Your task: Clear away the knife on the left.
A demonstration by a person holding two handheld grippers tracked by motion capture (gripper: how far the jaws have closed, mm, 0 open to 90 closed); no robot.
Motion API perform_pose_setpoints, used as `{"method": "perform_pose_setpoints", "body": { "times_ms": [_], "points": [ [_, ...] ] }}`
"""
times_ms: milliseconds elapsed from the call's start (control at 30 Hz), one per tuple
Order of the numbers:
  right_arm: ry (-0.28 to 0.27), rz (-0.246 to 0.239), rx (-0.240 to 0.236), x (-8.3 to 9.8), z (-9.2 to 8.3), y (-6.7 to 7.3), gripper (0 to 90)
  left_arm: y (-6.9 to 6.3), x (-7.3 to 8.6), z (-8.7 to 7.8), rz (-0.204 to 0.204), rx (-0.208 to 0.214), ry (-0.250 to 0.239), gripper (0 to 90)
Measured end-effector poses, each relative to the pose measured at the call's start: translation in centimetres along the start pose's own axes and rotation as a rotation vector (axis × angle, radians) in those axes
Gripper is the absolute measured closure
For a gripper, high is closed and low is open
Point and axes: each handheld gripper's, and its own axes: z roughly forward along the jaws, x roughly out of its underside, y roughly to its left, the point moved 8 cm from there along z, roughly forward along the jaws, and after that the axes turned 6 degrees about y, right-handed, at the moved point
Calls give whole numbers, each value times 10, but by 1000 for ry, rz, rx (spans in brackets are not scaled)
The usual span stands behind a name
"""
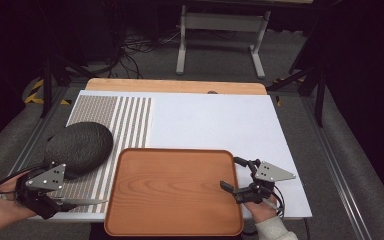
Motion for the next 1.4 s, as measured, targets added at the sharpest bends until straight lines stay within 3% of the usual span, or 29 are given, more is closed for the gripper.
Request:
{"method": "perform_pose_setpoints", "body": {
  "times_ms": [733,1033,1400],
  "points": [
    [8,-11,-5,0,1,1,58,1,31,19,3,110,195,320],
    [9,-12,-6,1,2,2,58,7,43,25,60,106,292,408],
    [9,-13,-6,1,1,2,58,14,57,32,145,76,421,613]
  ]
}}
